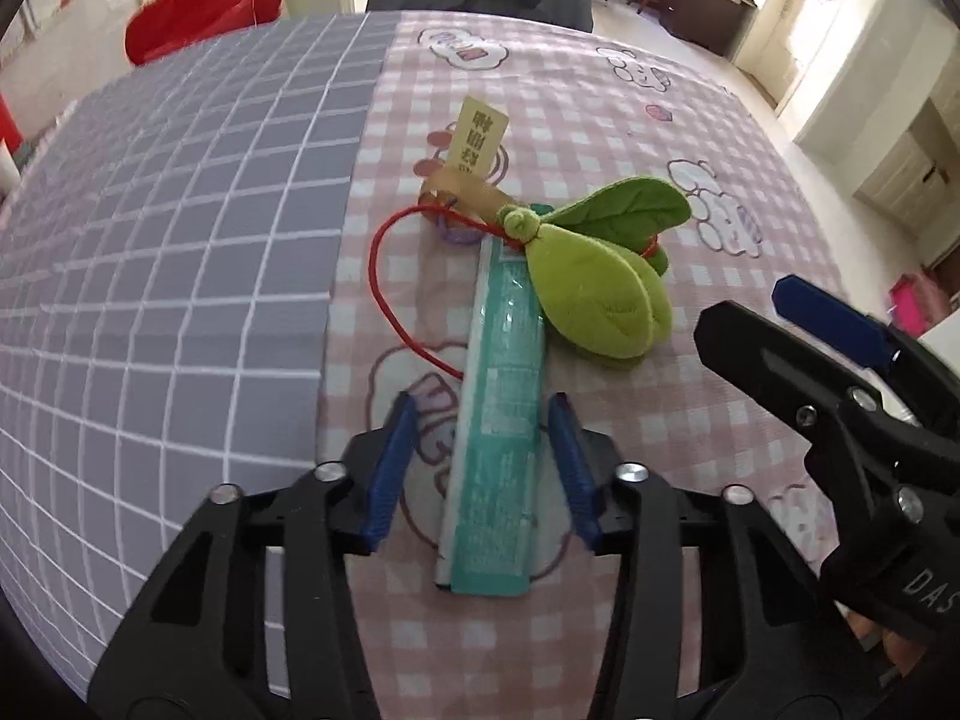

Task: Collect trash
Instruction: 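Close the left tool on the teal tube while the right reaches toward the green leaf keychain, then grasp the green leaf keychain with the right tool while the left holds the tube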

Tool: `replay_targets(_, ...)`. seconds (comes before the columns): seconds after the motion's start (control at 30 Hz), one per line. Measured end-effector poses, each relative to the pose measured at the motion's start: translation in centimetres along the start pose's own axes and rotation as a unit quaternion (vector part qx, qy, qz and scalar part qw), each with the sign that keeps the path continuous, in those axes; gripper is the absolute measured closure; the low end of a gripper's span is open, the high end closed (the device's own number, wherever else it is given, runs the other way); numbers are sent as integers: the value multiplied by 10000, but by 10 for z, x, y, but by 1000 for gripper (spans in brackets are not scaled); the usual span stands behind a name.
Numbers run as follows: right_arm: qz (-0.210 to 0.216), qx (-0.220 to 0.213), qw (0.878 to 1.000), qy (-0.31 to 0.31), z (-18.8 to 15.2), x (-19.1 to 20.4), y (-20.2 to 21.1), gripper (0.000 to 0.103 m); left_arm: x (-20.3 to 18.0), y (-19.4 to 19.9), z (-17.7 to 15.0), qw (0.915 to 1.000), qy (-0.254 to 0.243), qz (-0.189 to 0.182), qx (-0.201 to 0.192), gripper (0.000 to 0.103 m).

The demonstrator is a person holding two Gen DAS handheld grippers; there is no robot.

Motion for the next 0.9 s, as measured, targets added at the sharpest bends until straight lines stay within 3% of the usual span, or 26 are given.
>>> replay_targets(0.1,35,-54,10000,21,0,2,-4,36,1,1,-1,9998,-114,86,-100,74)
replay_targets(0.23,107,-96,9999,51,-2,5,-14,36,16,12,-9,9991,303,-40,-289,76)
replay_targets(0.27,140,-80,9999,41,-4,6,-19,36,21,17,-12,9984,433,-66,-360,79)
replay_targets(0.3,165,-59,9998,41,-6,7,-23,35,23,20,-14,9980,484,-79,-387,96)
replay_targets(0.5,343,38,9991,264,-11,20,-41,35,36,32,-27,9964,712,-185,-423,95)
replay_targets(0.9,599,165,9972,416,-8,28,-49,35,17,56,-60,9966,358,-650,-357,96)
Point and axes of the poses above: each gripper's, at about its wrist camera, not at the fingertips, and y roughly against the way its jaws point, x to its left, z to its top, the point moved 1 cm from there along -y, roughly the way its jaws point, and after that the axes turned 13 degrees about -y, right-handed, at the moved point
